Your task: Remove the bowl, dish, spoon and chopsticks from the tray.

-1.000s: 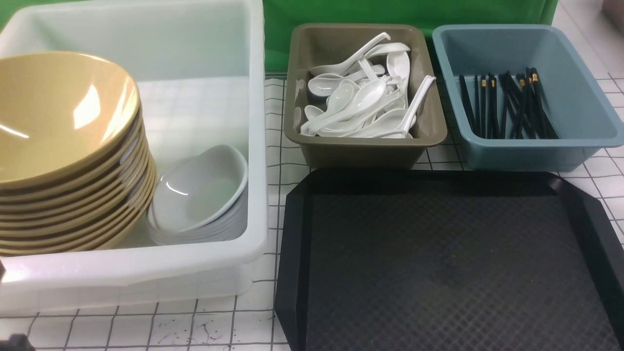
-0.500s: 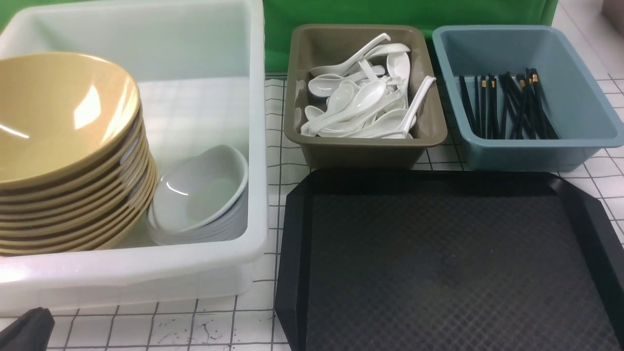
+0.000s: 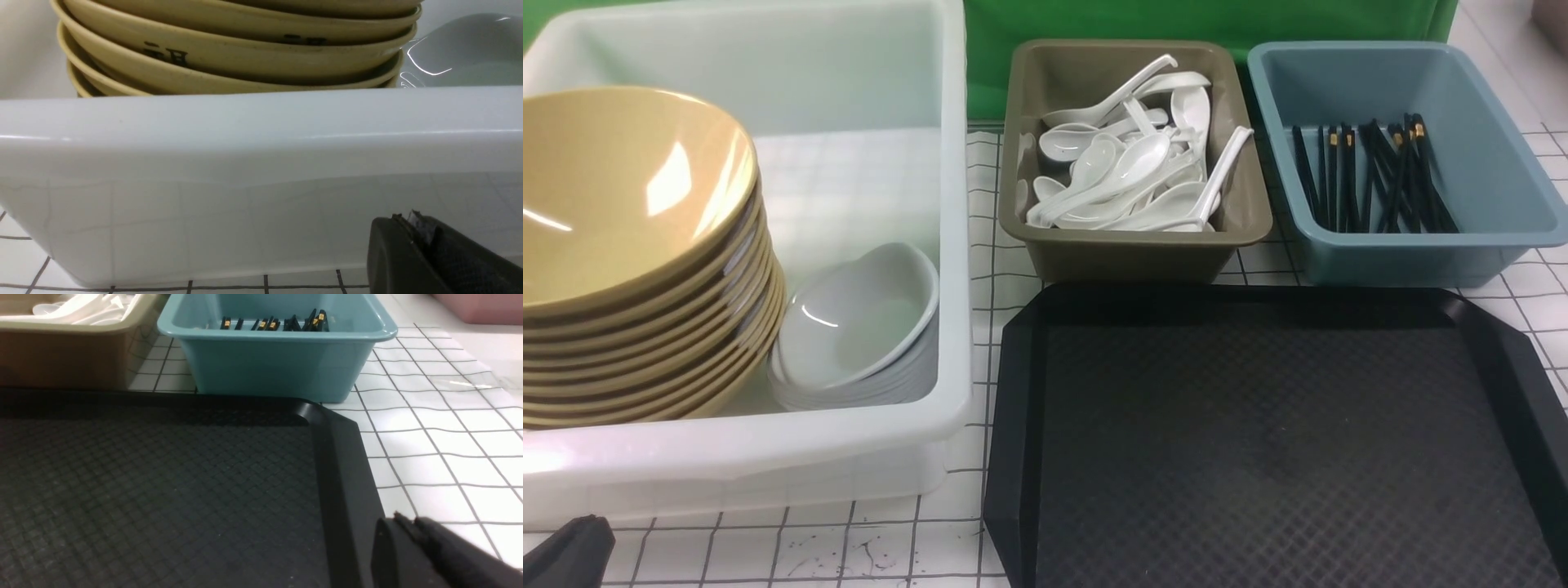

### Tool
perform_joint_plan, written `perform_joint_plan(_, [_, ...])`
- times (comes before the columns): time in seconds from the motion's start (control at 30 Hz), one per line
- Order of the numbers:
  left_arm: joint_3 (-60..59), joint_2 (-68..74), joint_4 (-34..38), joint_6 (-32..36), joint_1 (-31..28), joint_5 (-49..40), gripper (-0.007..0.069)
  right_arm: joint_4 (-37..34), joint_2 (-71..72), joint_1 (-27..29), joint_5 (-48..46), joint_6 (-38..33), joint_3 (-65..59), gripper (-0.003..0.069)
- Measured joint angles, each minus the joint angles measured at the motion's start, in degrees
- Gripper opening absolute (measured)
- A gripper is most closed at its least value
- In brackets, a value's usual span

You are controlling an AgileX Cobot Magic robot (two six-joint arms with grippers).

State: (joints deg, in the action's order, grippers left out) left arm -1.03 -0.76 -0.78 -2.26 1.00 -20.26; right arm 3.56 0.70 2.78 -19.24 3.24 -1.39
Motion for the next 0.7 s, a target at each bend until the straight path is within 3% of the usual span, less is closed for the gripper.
perform_joint_plan(0.7, [0.0,0.0,0.0,0.0,0.0,0.0,-0.0013,0.0,0.0,0.0,0.0,0.0,0.0,0.0099])
